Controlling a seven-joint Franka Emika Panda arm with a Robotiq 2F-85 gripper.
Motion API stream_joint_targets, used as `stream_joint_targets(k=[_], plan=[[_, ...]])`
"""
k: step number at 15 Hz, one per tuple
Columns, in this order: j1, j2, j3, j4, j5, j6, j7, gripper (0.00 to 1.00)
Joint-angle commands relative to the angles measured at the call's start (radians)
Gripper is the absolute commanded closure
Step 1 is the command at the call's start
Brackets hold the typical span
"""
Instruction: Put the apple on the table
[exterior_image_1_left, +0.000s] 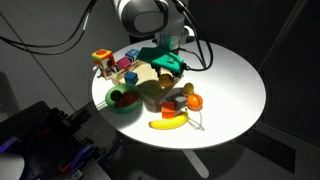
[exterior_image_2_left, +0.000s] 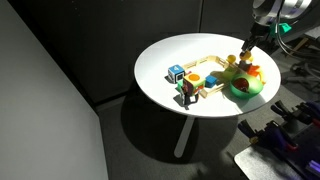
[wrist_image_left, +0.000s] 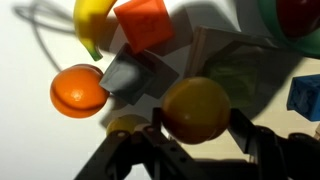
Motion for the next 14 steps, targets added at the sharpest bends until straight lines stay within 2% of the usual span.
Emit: stream_joint_targets(k=[1, 6, 7, 8, 11, 14], plan=[[-0.037, 0.065, 0.022, 0.086, -0.005, -0.028, 0.026, 0.57], [-0.053, 0.125, 0.026, 0.137, -0.024, -0.031, 0.036, 0.57], [-0.054, 0.133, 0.026, 0.143, -0.027, -0.03, 0.037, 0.44], [-0.053, 0.139, 0.025, 0.144, -0.032, -0.029, 0.039, 0.08], [-0.055, 0.148, 0.026, 0.145, -0.038, -0.024, 0.039, 0.0], [-0.062, 0.137, 0.033, 0.128, -0.035, -0.023, 0.025, 0.0]])
